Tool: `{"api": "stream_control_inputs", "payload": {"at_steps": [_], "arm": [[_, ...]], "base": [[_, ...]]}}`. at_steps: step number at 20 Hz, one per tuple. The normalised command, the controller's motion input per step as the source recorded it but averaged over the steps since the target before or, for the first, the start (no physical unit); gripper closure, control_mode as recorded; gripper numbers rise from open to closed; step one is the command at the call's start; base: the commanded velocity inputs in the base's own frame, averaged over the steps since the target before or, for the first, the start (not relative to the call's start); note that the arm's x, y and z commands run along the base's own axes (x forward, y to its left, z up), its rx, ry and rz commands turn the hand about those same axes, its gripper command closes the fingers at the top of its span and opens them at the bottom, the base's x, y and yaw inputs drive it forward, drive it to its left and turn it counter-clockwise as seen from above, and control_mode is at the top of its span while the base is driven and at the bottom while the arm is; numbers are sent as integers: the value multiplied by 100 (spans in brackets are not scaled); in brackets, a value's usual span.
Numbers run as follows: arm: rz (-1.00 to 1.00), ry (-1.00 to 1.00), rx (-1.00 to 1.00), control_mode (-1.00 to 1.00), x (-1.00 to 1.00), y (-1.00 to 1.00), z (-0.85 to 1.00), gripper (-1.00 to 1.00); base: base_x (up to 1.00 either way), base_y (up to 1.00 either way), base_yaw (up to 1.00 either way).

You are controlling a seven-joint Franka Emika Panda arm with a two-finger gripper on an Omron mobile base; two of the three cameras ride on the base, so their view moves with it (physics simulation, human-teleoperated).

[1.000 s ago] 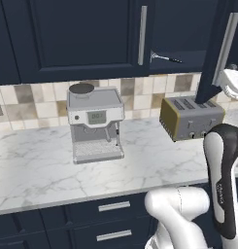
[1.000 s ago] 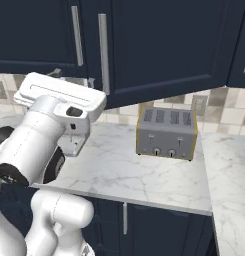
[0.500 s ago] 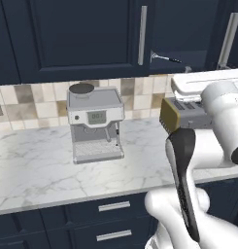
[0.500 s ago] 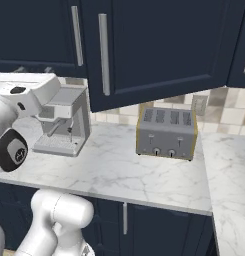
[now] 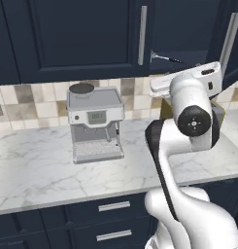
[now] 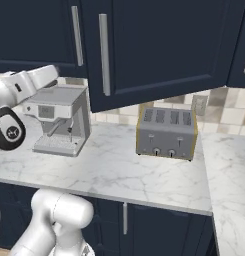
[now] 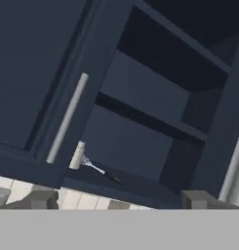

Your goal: The dining table condiment station is running low on shaker. Refill the condiment station by opening the cabinet and taking the shaker from the cabinet and placing it on the dining table.

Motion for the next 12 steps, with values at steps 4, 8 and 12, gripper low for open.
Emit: {"api": "stream_control_inputs", "payload": {"at_steps": [4,8,12], "arm": [[-15,21,-7,-100,53,-6,-33,-100],[-12,23,-2,-100,59,-14,-32,-100],[-7,20,0,-100,53,-23,-33,-100]], "base": [[0,0,0],[0,0,0],[0,0,0]]}}
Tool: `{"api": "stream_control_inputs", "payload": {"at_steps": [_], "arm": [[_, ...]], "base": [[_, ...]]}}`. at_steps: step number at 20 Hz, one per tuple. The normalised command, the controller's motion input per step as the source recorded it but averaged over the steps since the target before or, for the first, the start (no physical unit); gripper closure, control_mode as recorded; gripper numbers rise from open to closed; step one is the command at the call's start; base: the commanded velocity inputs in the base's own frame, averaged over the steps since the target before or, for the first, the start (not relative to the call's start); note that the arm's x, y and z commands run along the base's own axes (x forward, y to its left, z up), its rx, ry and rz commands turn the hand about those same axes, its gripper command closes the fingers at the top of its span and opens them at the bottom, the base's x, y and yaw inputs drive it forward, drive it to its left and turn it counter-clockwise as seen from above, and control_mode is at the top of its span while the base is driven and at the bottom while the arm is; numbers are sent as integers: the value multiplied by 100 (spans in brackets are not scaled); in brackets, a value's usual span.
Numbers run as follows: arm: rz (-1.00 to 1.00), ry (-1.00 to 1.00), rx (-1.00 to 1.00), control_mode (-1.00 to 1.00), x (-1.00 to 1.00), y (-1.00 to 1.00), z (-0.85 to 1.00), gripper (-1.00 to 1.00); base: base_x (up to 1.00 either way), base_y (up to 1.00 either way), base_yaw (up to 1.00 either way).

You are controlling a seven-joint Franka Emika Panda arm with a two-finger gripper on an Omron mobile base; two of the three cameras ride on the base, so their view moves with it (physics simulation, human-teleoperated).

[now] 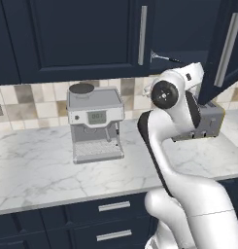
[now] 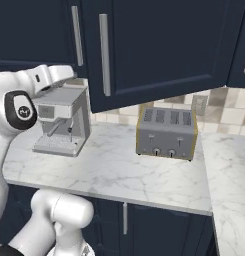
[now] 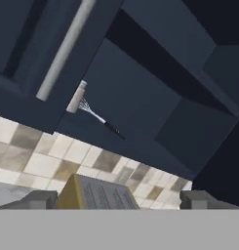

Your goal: The dining table condiment station is running low on shaker. Refill the condiment station by opening the cabinet and taking the shaker from the cabinet and placing it on the dining table.

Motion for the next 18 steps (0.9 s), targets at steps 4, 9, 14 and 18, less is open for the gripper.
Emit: {"api": "stream_control_inputs", "payload": {"at_steps": [4,9,14,18], "arm": [[0,26,4,-100,53,-33,-35,-100],[0,19,5,-100,18,-39,-30,-100],[-1,4,11,-100,-18,-65,-11,-100],[-3,0,12,-100,-57,-76,-1,-100]], "base": [[0,0,0],[0,0,0],[0,0,0],[0,0,0]]}}
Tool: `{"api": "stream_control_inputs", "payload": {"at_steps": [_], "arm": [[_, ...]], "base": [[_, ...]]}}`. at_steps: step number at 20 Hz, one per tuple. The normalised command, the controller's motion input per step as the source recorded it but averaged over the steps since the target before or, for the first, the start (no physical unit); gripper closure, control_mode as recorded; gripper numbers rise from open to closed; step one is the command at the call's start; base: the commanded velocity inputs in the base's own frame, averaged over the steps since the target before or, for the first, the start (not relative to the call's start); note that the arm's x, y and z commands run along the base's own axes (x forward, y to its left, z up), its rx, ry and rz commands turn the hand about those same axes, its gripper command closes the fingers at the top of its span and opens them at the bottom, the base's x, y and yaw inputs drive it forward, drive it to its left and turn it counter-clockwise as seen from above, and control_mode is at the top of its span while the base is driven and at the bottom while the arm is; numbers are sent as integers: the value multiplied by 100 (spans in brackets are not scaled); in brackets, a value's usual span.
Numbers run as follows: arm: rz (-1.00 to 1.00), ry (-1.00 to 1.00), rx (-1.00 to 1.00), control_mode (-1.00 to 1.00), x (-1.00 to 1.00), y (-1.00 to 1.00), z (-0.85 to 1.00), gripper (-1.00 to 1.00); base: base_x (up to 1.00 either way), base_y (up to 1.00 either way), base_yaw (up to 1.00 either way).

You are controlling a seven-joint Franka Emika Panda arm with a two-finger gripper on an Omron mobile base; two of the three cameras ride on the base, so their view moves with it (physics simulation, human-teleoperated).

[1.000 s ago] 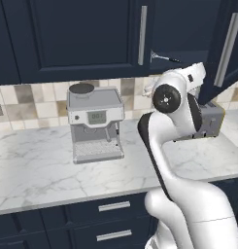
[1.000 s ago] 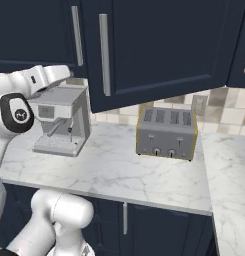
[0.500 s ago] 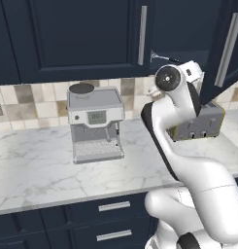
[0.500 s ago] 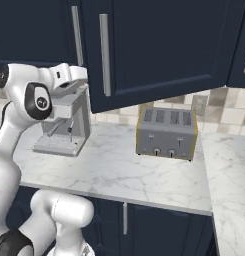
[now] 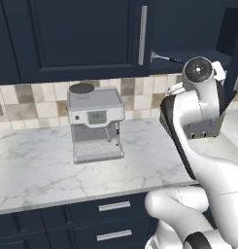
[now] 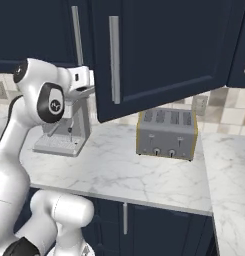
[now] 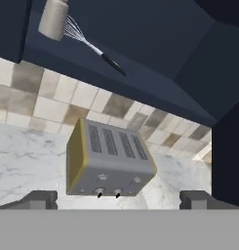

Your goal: The dining table condiment station is running low on shaker. Refill the condiment station by opening the cabinet and taking the shaker from the cabinet and placing it on the dining table.

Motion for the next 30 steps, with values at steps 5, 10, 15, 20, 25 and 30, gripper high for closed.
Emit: {"api": "stream_control_inputs", "payload": {"at_steps": [5,10,15,20,25,30], "arm": [[-4,0,13,-100,-64,-87,0,-100],[-1,0,15,-100,-45,-99,0,-100],[-1,-2,16,-100,-41,-100,0,-100],[-2,-4,14,-100,-38,-100,0,-100],[-2,-8,8,-100,-35,-93,1,-100],[-1,-10,2,-100,-36,-28,-2,-100]], "base": [[0,0,0],[0,0,0],[0,0,0],[0,0,0],[0,0,0],[0,0,0]]}}
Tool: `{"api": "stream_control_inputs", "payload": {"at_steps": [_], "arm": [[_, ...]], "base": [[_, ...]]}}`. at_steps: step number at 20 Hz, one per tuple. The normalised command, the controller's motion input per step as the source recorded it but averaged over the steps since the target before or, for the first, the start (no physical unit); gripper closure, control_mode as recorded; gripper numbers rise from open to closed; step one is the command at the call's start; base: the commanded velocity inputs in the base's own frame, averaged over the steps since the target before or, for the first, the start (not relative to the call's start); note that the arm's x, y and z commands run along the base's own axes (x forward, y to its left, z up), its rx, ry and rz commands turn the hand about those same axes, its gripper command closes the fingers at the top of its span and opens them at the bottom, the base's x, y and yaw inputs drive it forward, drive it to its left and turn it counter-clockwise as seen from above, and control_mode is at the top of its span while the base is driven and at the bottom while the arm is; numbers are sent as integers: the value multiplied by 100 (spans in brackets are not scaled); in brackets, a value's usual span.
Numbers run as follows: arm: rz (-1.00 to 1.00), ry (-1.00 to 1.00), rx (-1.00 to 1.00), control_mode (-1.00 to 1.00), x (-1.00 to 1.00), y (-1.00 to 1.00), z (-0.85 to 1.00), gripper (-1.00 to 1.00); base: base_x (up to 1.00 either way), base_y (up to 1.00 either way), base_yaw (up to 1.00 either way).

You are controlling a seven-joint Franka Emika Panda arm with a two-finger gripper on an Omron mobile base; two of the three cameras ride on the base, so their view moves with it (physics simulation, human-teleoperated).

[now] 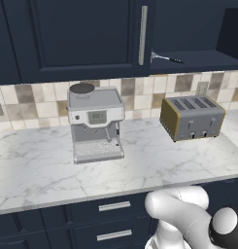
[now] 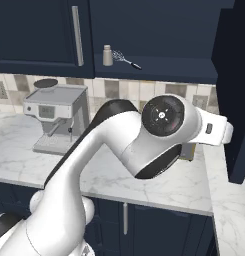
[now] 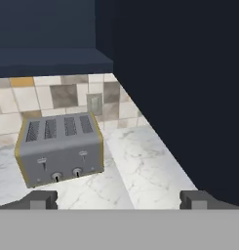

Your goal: The dining table condiment station is running low on shaker. Refill the condiment station by opening the cabinet and taking the shaker from the cabinet and placing it on the dining table.

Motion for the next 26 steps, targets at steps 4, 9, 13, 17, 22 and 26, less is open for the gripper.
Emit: {"api": "stream_control_inputs", "payload": {"at_steps": [4,9,13,17,22,26], "arm": [[4,-3,-6,-100,-36,79,-7,-100],[0,0,-6,-100,0,100,0,-100],[0,1,-1,-100,3,100,0,-100],[-1,0,0,-100,0,100,0,-100],[-6,-6,0,-100,-2,100,1,-100],[-8,-19,0,-100,-11,100,25,-100]], "base": [[0,0,0],[0,0,0],[0,0,0],[0,0,0],[0,0,0],[0,0,0]]}}
